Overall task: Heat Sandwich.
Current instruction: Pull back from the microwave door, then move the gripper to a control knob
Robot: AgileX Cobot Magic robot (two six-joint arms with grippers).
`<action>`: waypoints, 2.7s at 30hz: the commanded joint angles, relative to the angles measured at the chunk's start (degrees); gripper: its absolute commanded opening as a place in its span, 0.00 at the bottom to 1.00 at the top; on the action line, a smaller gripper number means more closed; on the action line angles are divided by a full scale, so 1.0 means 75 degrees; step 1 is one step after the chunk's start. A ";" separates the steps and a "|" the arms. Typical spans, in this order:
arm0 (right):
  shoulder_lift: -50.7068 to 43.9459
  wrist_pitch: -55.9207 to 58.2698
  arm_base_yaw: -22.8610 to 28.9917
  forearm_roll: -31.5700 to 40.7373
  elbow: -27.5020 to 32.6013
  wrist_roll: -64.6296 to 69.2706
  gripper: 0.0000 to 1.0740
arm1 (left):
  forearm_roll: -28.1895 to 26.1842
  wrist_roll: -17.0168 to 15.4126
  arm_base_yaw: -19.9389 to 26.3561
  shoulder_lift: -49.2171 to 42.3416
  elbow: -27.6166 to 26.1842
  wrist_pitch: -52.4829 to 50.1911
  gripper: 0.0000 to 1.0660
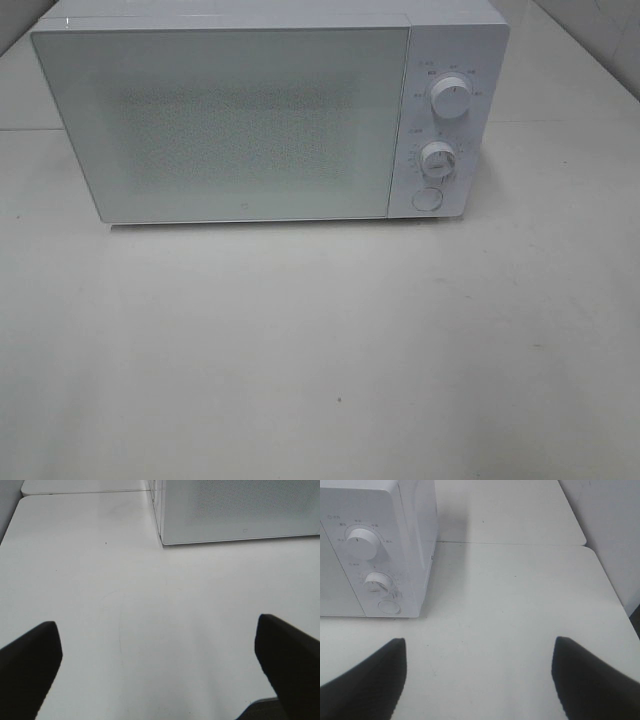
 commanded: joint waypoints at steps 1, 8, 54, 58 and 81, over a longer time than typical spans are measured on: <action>0.0298 -0.0359 -0.0046 -0.0015 -0.0061 -0.0023 0.71 | -0.0038 -0.0038 0.0031 -0.0214 0.0023 -0.0023 0.97; 0.1169 -0.1184 -0.0046 -0.0015 -0.0061 -0.0023 0.71 | -0.0038 -0.0038 0.0031 -0.0214 0.0023 -0.0023 0.97; 0.6356 -1.1681 0.4599 0.6662 0.1979 -0.3163 0.71 | -0.0038 -0.0038 0.0031 -0.0214 0.0023 -0.0023 0.97; 0.6837 -1.2223 0.5027 0.7051 0.1979 -0.3086 0.71 | -0.0038 -0.0038 0.0031 -0.0214 0.0023 -0.0023 0.97; 0.7471 -1.2552 0.5508 0.7173 0.1979 -0.2995 0.71 | -0.0038 -0.0038 0.0031 -0.0214 0.0023 -0.0023 0.97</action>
